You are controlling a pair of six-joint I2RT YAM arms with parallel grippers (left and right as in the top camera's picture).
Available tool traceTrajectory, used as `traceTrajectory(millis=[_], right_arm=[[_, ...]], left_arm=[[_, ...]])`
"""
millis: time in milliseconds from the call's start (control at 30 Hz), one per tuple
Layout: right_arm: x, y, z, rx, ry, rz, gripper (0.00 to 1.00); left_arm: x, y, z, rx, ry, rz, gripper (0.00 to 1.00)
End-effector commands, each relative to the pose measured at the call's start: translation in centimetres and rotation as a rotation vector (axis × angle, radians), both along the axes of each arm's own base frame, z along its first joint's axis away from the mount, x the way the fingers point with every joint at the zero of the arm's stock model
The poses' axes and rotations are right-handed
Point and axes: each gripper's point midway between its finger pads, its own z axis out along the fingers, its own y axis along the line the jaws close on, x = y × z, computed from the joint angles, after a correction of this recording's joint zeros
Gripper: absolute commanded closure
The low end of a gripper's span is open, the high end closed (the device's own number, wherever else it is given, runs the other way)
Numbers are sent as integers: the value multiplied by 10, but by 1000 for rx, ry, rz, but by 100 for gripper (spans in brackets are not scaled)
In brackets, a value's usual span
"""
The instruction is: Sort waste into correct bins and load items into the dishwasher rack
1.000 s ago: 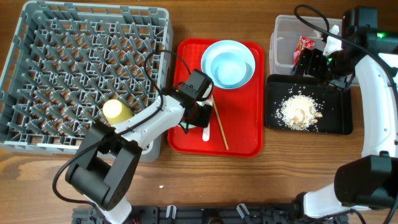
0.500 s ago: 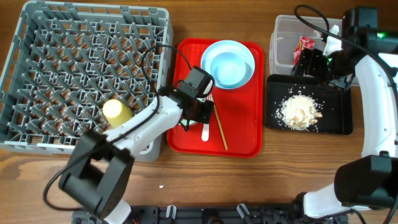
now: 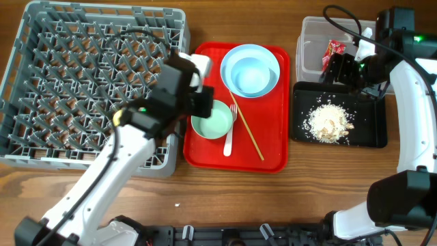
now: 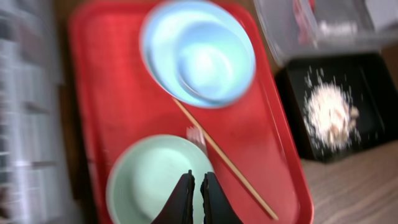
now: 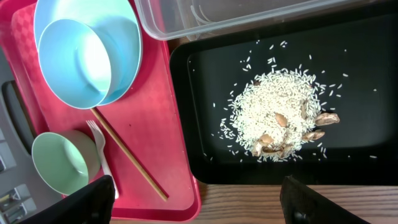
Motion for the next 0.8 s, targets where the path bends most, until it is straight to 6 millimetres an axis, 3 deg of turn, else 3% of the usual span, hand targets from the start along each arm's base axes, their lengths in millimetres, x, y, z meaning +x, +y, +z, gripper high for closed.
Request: traceTrajectory(millis=[0, 367, 567, 767], right_arm=[[0, -3, 5, -23, -16, 1, 14], [0, -3, 5, -23, -16, 1, 14], [0, -3, 5, -23, -16, 1, 14], [0, -3, 5, -23, -16, 0, 14]], left_arm=[[2, 5, 5, -10, -10, 12, 96], [-21, -39, -35, 51, 87, -109, 96], [-20, -37, -55, 138, 100, -39, 96], [-20, -38, -56, 253, 23, -9, 96]])
